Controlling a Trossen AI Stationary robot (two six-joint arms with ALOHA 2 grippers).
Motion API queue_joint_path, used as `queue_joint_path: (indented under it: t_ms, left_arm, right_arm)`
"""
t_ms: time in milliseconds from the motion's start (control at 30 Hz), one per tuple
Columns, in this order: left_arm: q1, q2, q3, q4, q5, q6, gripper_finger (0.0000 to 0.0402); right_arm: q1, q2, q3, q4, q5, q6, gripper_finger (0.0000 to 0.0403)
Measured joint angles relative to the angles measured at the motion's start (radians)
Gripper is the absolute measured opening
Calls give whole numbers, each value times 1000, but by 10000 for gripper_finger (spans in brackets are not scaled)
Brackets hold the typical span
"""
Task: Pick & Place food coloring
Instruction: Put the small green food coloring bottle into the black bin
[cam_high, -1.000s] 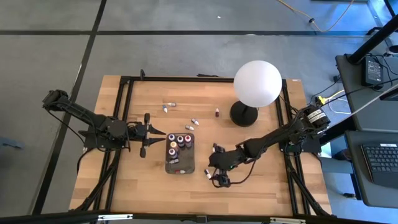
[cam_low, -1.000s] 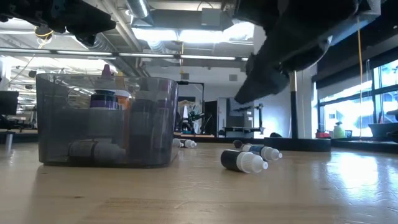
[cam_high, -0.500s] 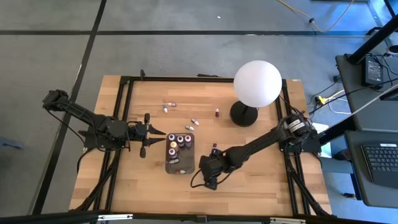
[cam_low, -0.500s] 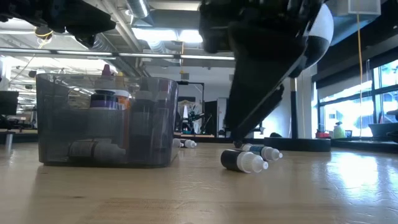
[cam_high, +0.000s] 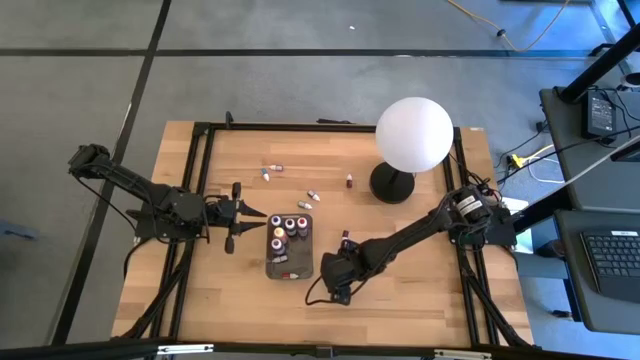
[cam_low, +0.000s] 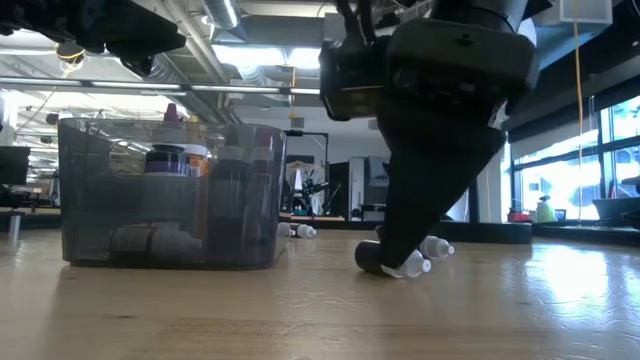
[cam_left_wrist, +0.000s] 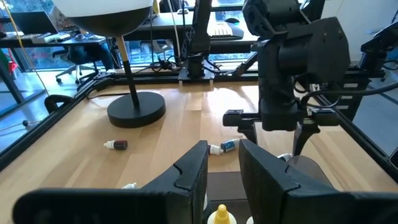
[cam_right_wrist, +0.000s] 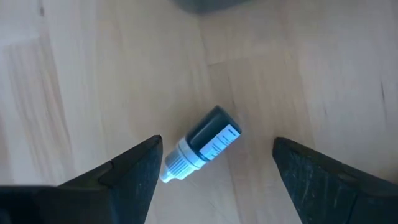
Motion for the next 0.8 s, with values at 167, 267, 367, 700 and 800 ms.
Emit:
queue_joint_path:
  t_ms: [167,267,367,700,800]
  left_arm:
    - [0,0,0,0,0,0,89]
    - [0,0,0,0,0,1,88]
    - [0,0,0,0,0,2,89]
    - [0,0,0,-2,0,2,89]
    - [0,0,0,-2,0,2,88]
  right_arm:
    - [0,1,0,0,3,-21,310]
    - [1,2,0,2,5,2,310]
    - [1,2,-1,3,7,-1,310]
    - [1,4,-2,-9,30,-22,284]
    - [1,5,-2,-14,51,-33,251]
